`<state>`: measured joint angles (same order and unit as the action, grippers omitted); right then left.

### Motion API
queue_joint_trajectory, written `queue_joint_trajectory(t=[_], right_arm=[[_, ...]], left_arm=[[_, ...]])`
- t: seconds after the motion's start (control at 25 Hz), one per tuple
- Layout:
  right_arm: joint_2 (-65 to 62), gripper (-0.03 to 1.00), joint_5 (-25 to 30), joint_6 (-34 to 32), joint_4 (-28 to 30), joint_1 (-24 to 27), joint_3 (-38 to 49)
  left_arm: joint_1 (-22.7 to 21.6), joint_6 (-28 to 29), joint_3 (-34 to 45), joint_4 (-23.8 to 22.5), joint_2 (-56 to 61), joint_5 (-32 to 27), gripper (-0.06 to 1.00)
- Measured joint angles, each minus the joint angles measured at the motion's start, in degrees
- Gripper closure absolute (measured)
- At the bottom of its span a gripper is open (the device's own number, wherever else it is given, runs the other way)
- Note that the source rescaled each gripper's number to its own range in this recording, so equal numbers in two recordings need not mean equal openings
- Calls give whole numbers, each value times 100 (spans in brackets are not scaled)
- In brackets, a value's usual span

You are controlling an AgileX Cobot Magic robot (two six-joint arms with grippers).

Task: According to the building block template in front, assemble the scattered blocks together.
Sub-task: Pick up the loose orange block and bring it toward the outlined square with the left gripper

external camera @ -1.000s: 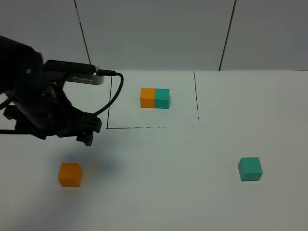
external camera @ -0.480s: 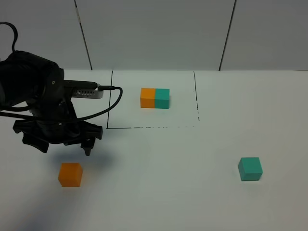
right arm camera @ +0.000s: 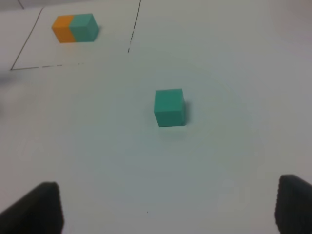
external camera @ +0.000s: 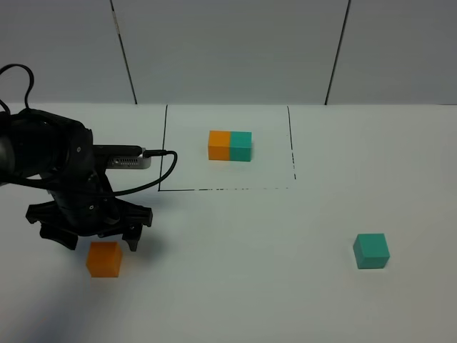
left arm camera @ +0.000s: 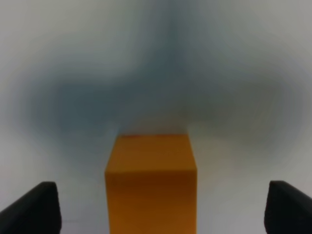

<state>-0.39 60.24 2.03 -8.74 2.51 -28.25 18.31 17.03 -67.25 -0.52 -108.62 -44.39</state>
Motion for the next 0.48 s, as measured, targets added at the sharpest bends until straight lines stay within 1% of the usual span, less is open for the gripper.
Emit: queue_joint_trajectory(t=[0.32, 0.48], right_arm=[[0, 22, 0, 0, 0, 0, 0], [0, 22, 0, 0, 0, 0, 0]], left_arm=[[0, -47, 41, 87, -311, -132, 20], [5, -60, 47, 168, -501, -69, 23]])
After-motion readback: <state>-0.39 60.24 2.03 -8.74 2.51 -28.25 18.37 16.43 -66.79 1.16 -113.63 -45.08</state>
